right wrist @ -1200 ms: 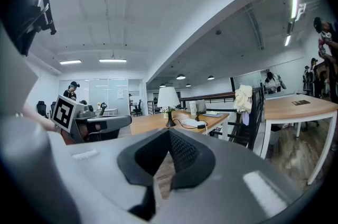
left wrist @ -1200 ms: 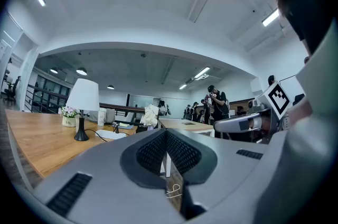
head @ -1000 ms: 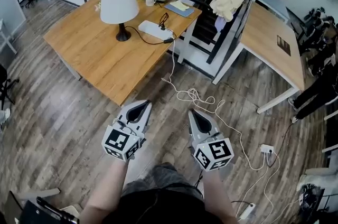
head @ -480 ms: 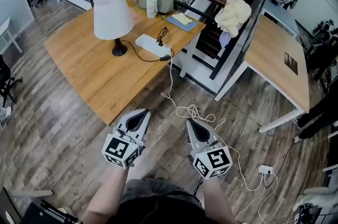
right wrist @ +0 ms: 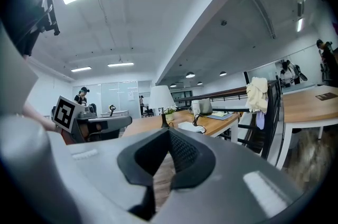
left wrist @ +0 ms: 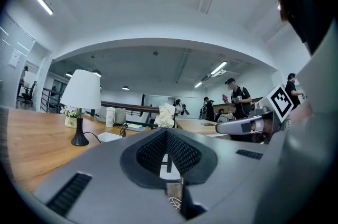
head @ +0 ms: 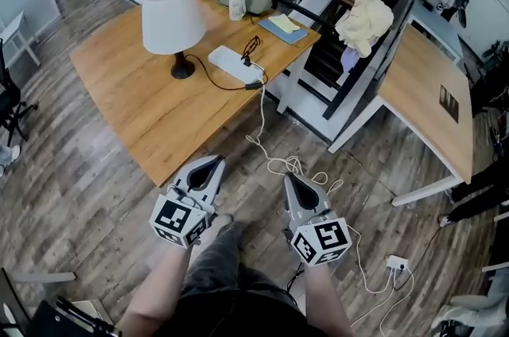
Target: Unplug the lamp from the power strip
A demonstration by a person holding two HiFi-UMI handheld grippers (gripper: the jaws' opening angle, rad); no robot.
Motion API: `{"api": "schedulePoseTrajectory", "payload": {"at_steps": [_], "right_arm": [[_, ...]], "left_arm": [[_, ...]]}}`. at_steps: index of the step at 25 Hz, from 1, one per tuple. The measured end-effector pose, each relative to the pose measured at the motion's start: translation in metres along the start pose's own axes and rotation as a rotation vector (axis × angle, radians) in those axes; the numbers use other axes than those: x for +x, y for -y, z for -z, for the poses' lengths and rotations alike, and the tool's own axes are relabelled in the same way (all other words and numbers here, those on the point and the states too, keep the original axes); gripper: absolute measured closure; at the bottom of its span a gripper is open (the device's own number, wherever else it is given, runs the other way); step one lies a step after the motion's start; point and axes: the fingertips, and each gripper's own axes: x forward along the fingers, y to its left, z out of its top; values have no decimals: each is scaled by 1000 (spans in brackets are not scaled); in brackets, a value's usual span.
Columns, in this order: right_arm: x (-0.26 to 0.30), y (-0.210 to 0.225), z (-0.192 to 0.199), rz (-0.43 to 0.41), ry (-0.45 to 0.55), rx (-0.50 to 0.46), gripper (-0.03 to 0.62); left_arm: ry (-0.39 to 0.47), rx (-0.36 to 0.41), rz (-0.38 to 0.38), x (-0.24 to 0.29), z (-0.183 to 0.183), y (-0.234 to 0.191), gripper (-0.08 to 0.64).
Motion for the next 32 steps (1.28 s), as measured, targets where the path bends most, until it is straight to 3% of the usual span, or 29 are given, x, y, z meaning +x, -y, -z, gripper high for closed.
{"api": "schedulePoseTrajectory", "payload": {"at_steps": [11, 16, 23, 32], "right_arm": [[59, 40, -5, -45, -20, 3, 584], [97, 62, 0, -73, -48, 24, 584], [153, 88, 4, -87, -88, 42, 584], [228, 113, 2, -109, -130, 29, 584]], "left_arm": [[9, -21, -15, 68, 1, -34, 563], [-5, -29, 17, 105, 6, -50, 563], [-42, -56, -4, 151, 11, -89, 563], [-51, -64, 33, 206, 16, -132, 563]]}}
